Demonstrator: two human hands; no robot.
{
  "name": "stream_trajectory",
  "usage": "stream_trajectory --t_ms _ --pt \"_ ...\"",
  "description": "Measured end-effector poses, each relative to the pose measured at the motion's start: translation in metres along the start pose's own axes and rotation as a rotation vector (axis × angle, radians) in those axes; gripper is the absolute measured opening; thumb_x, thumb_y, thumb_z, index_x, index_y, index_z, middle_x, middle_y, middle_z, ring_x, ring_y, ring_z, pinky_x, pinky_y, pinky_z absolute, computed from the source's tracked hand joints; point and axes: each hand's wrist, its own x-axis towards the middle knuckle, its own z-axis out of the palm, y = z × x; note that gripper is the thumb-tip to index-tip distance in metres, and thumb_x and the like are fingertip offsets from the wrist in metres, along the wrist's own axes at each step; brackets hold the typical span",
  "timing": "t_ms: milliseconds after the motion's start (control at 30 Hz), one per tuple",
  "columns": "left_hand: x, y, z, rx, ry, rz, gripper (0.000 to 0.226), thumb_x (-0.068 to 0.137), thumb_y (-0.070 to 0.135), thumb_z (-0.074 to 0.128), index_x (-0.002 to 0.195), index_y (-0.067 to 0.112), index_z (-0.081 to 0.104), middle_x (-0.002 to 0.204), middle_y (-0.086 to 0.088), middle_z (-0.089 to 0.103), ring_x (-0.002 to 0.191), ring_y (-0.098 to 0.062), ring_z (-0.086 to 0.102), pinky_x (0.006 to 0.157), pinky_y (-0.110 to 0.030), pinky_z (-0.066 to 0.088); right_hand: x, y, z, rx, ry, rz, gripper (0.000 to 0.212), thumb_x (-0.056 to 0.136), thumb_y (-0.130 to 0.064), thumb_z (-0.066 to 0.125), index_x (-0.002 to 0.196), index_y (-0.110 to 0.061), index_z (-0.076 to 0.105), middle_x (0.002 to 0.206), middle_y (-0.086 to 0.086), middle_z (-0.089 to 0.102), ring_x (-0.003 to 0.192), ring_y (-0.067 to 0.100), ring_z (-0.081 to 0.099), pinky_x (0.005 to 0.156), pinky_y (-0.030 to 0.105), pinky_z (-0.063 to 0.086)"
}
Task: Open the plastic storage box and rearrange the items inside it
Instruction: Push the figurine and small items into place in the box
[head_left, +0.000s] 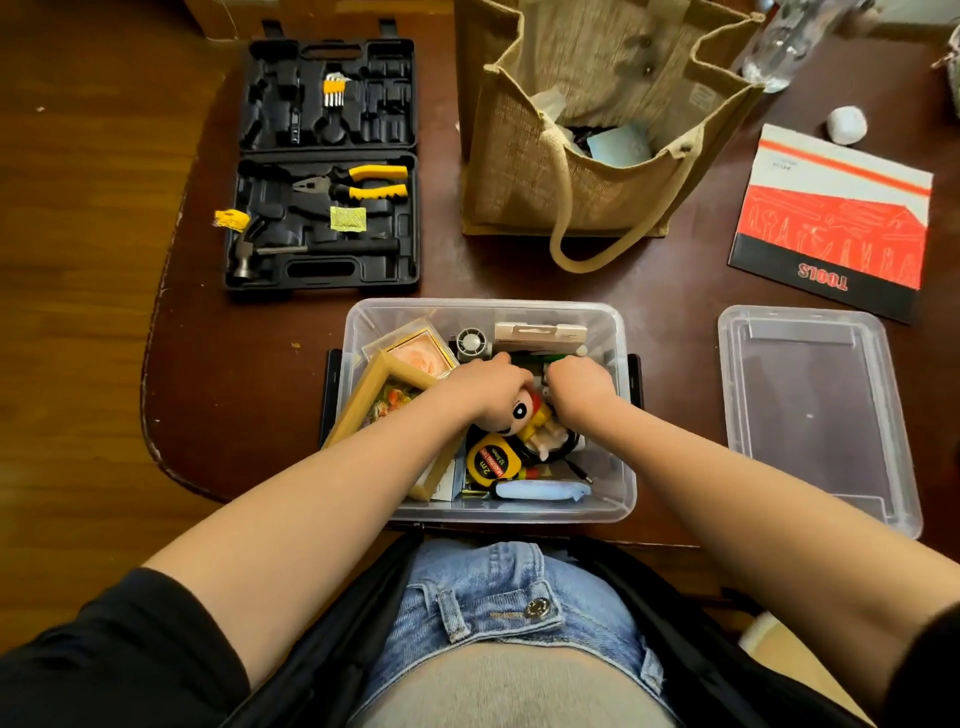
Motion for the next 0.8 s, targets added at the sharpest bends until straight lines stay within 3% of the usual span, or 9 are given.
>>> stream_trajectory --t_ms 267,400,600,800 --pt "0.000 -0.003 0.004 -0.026 0.023 0.007 0.061 0.085 0.018 0.063 0.140 0.030 0.039 0.130 -0.009 0.039 0.111 -0.032 0.051 0.085 -0.036 0.046 0.016 -0.001 0.014 -0.118 0.048 0.013 0.024 0.090 0.001 0.046 0.100 -0.009 0.066 0.101 0.008 0.068 0.090 0.025 0.066 0.059 0.029 0.043" --pt "0.001 -0.005 0.005 -0.027 0.025 0.012 0.062 0.084 0.017 0.064 0.139 0.029 0.039 0.129 -0.009 0.038 0.109 -0.032 0.052 0.089 -0.039 0.049 0.019 0.002 0.013 -0.060 0.054 0.002 0.023 0.089 0.000 0.048 0.098 -0.008 0.067 0.100 0.010 0.068 0.091 0.026 0.066 0.064 0.030 0.047" --pt "-0.003 -0.006 0.006 -0.069 0.111 0.060 0.057 0.078 0.038 0.068 0.130 0.031 0.046 0.120 -0.004 0.046 0.104 -0.028 0.053 0.082 -0.039 0.049 0.016 0.006 0.013 0.112 -0.122 -0.082 0.014 0.085 -0.009 0.059 0.099 -0.007 0.062 0.100 0.009 0.066 0.087 0.023 0.062 0.070 0.029 0.049" --pt "-0.006 -0.009 0.005 -0.059 0.111 0.095 0.057 0.077 0.042 0.068 0.128 0.035 0.046 0.119 -0.001 0.047 0.102 -0.024 0.053 0.081 -0.036 0.048 0.022 0.004 0.009 0.167 -0.190 -0.086 0.040 0.088 -0.012 0.059 0.127 -0.010 0.048 0.117 0.010 0.061 0.107 0.026 0.059 0.089 0.033 0.049"
